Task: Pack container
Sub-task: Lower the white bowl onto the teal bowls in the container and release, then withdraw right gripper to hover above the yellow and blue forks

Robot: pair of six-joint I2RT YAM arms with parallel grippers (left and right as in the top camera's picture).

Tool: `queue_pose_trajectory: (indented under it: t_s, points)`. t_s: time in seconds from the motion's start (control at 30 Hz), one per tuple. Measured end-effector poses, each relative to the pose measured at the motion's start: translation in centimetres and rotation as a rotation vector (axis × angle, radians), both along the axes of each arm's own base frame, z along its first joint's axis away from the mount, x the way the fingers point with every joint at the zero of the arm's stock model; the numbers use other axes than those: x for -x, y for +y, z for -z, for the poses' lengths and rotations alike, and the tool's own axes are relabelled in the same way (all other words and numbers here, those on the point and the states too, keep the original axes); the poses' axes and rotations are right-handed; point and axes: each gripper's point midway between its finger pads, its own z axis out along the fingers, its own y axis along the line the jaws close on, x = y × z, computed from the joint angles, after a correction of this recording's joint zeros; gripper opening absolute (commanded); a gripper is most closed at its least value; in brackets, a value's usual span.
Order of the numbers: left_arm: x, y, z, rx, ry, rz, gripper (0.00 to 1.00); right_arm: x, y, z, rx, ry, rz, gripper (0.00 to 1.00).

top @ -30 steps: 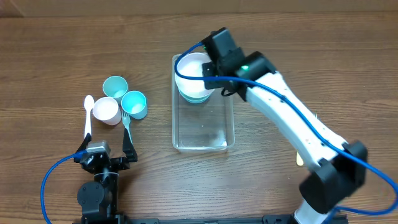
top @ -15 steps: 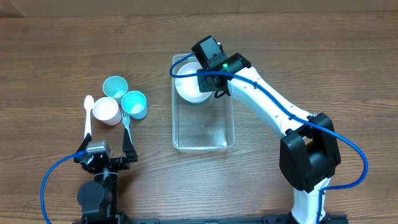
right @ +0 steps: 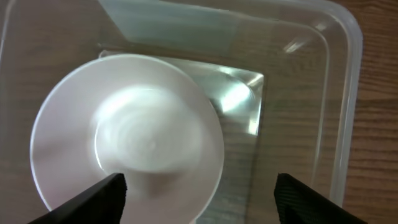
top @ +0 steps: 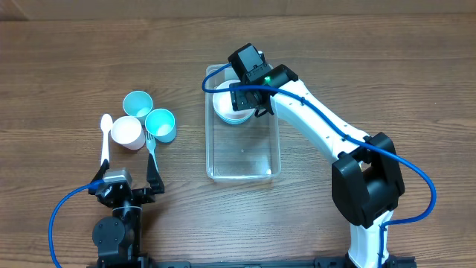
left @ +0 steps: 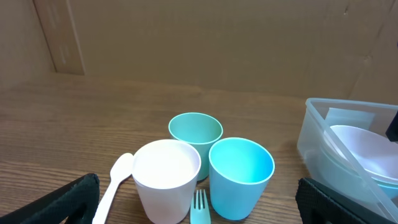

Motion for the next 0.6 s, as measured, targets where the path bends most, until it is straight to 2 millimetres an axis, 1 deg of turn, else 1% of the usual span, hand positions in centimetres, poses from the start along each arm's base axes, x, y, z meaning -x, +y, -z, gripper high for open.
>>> queue_pose_trajectory:
  t_s: [0.1,0.13,0.17,0.2,0.23,0.27,0.3,0.33,0.37,0.4,0.47,0.53,0.6]
  points:
    - [0.0,0.0,0.0,0.0,0.0,0.0,1.0,1.8,-1.4,0.6,0.056,0.078,0.004,0.79]
    - [0.0,0.0,0.0,0.0,0.0,0.0,1.0,2.9,-2.3,0.0,0.079,0.109,0.022,0.79]
    - [0.0,0.0,0.0,0.0,0.0,0.0,1.0,3.5,-3.2,-1.3,0.089,0.108,0.038,0.8]
    - [0.0,0.0,0.0,0.0,0.0,0.0,1.0,3.9,-4.1,-3.0,0.087,0.096,0.058,0.81]
    - [0.0,0.0,0.0,0.0,0.0,0.0,1.0,5.2,-6.2,-5.6,0.094,0.095,0.1,0.82]
    - [0.0,0.0,0.0,0.0,0.0,0.0,1.0,5.6,-7.6,-7.7,0.081,0.074,0.131,0.82]
    - [0.0,0.0,0.0,0.0,0.0,0.0,1.0,6.5,-9.6,-9.8,0.076,0.065,0.173,0.83]
    - [0.0,0.0,0.0,0.0,0.0,0.0,1.0,7.5,-11.5,-11.5,0.069,0.056,0.217,0.85]
    - [0.0,0.0,0.0,0.0,0.0,0.0,1.0,8.3,-14.2,-14.1,0.052,0.011,0.286,0.86]
    - [0.0,0.0,0.0,0.0,0.0,0.0,1.0,9.2,-15.7,-15.4,0.047,-0.001,0.322,0.86]
    - [0.0,0.0,0.0,0.0,0.0,0.0,1.0,10.6,-17.1,-15.9,0.057,0.024,0.349,0.85]
    - [0.0,0.0,0.0,0.0,0.0,0.0,1.0,11.5,-18.6,-15.6,0.07,0.059,0.386,0.84]
    - [0.0,0.0,0.0,0.0,0.0,0.0,1.0,12.5,-20.0,-13.2,0.102,0.134,0.419,0.84]
